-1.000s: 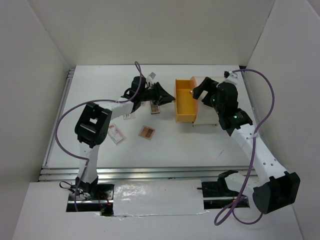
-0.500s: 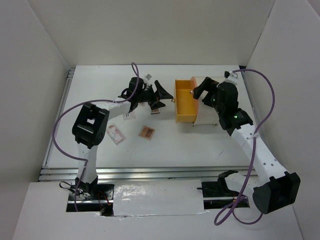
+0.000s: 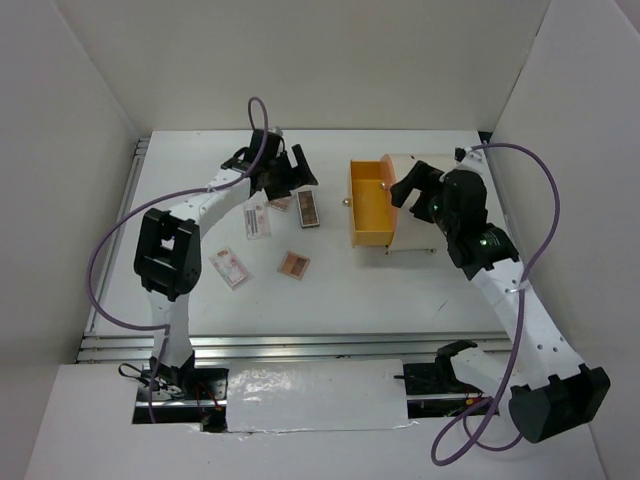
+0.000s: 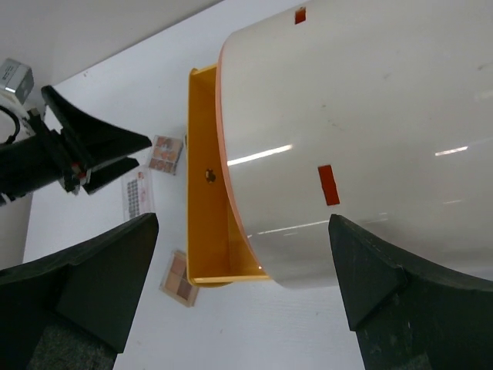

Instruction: Organize the makeup

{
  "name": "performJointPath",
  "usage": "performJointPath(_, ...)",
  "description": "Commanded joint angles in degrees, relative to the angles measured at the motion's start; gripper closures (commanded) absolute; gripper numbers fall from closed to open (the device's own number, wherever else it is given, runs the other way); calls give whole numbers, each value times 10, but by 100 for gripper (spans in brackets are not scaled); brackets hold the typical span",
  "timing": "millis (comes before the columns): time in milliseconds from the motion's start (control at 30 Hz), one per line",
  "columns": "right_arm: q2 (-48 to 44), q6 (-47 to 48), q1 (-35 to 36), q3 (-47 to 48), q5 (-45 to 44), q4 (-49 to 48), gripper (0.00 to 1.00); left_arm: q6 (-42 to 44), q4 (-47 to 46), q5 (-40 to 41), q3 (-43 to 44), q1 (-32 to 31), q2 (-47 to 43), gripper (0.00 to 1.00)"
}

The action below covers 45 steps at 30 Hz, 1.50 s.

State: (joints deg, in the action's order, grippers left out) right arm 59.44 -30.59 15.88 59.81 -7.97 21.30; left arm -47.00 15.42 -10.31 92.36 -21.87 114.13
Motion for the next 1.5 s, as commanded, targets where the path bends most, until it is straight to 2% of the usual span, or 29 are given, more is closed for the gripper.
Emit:
performJointPath(0, -49, 1, 6, 39, 11, 31, 0, 82, 165, 125, 86, 1, 37, 1)
performJointPath(167, -100, 6, 12, 62, 24, 60, 0, 76, 164, 158, 111, -18, 72, 0)
performJointPath(300, -129, 12, 13, 83, 44, 85, 0, 72, 208, 212, 170, -44, 122, 1)
performJointPath(433, -161, 12, 13, 80, 55, 90, 0, 63, 225, 231, 194, -66, 147, 0)
performJointPath(633, -168, 19, 14, 73, 69, 98, 0, 52, 232, 250, 210, -84, 167, 1)
performJointPath(833, -186, 18, 13, 58, 77, 88, 0, 41, 300, 304, 280, -100, 228, 1)
performJointPath(967, -193, 22, 14, 59, 77, 89, 0, 31, 284, 314, 248, -101, 229, 1)
performJointPath(1100, -206, 23, 14, 54, 77, 84, 0, 31, 276, 301, 258, -101, 247, 3)
performJointPath(1233, -209, 25, 14, 54, 77, 86, 0, 28, 269, 292, 252, -105, 244, 26)
performJointPath(1267, -209, 25, 15, 54, 77, 86, 0, 25, 263, 290, 232, -106, 236, 38)
performJointPath(1300, -209, 24, 15, 55, 77, 86, 0, 25, 247, 287, 219, -106, 219, 44)
performJointPath(1333, -209, 24, 14, 55, 76, 85, 0, 26, 241, 286, 202, -106, 210, 57)
performJointPath(1400, -208, 23, 14, 56, 77, 84, 0, 28, 241, 288, 193, -106, 195, 67)
performJointPath(1433, -208, 23, 14, 56, 77, 84, 0, 30, 248, 291, 194, -106, 182, 77)
performJointPath(1467, -208, 24, 15, 55, 76, 82, 0, 29, 256, 294, 193, -106, 174, 81)
